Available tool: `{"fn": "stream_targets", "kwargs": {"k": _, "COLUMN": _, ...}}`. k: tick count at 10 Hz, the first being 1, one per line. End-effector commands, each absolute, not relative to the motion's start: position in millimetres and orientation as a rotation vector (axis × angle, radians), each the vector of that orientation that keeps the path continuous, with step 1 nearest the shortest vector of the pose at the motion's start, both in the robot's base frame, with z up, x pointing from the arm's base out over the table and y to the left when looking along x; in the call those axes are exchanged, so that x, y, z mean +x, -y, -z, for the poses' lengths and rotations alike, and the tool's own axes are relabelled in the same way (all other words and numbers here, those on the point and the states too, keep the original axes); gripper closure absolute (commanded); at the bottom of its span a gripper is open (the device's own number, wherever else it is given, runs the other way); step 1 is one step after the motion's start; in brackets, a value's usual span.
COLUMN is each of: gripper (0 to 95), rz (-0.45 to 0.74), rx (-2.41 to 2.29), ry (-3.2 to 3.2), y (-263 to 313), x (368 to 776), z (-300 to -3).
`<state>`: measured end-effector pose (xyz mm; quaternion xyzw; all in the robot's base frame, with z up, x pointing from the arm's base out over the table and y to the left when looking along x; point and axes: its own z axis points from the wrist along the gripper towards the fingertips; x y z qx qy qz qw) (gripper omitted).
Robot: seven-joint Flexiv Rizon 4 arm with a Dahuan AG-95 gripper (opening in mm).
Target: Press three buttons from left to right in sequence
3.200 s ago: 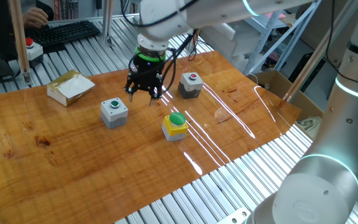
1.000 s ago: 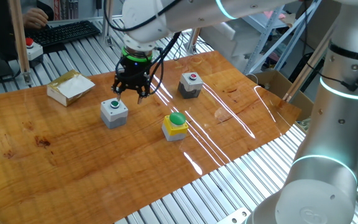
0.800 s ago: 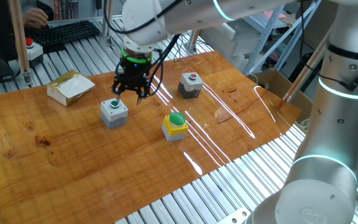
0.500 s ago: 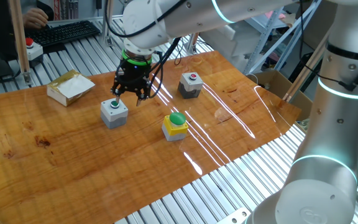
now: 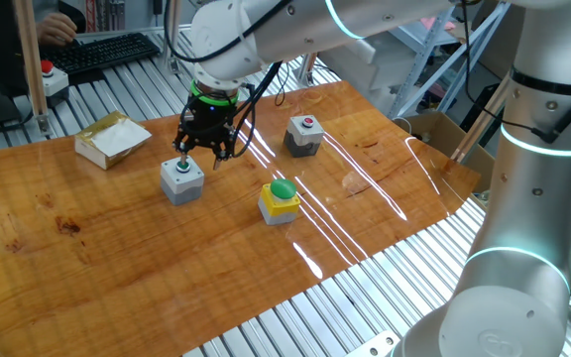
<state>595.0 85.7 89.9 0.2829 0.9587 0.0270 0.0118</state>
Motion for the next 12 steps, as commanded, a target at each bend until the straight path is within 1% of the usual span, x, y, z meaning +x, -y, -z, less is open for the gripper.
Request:
{"fn": "stream_targets", "kwargs": {"k": 1, "gripper": 19.0, "rz": -0.086, "rx": 0.883, "ry": -2.991, "y": -85.5, "x": 593.9, "z": -88.9}}
{"fn": "stream_targets", "kwargs": {"k": 12, "gripper": 19.0, "rz": -0.094, "rx": 0.829, "ry": -3.006, "y": -78.9, "x": 591.7, "z": -80.5}}
